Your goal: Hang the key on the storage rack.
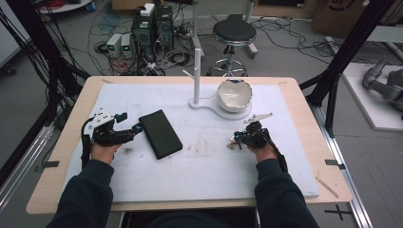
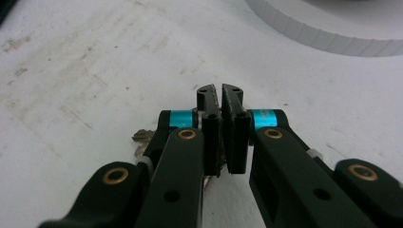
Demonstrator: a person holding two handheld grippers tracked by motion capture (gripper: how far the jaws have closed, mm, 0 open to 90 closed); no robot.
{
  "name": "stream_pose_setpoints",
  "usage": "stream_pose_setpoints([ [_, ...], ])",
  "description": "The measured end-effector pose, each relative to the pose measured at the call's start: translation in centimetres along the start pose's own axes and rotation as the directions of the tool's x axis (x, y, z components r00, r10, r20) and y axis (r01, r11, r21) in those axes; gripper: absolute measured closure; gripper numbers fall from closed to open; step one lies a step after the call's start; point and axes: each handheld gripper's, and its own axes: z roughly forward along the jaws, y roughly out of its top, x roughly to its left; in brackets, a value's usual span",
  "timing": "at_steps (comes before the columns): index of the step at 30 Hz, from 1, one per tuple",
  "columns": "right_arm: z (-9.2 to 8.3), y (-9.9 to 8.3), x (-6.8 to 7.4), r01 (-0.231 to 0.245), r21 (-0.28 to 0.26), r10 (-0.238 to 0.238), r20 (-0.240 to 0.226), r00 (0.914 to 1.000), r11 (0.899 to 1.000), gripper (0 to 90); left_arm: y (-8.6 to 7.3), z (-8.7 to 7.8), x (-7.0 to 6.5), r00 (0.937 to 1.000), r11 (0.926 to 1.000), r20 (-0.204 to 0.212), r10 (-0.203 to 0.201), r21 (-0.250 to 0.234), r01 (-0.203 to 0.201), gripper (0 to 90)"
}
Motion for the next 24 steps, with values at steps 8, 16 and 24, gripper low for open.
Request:
stream_pose_setpoints([
  [8, -1.6, -0.2, -0.6, -0.002, -0.064, 0.004, 0.031, 0.9995, 0.998, 90.0, 0.0, 0.0, 0.1, 1.0, 1.0, -0.001, -0.005, -0.003, 0.005, 23.4],
  [16, -0.7, -0.1, -0.4, -0.065, -0.085, 0.069, 0.039, 0.9969, 0.994, 65.4, 0.0, 0.0, 0.1, 1.0, 1.0, -0.001, -0.004, 0.0, 0.004, 23.7],
  [24, 1.0, -0.1, -0.2, -0.118, -0.023, 0.118, -0.02, 0.9928, 0.993, 73.7, 0.0, 0.0, 0.0, 1.0, 1.0, 0.002, -0.003, 0.002, 0.003, 24.2],
])
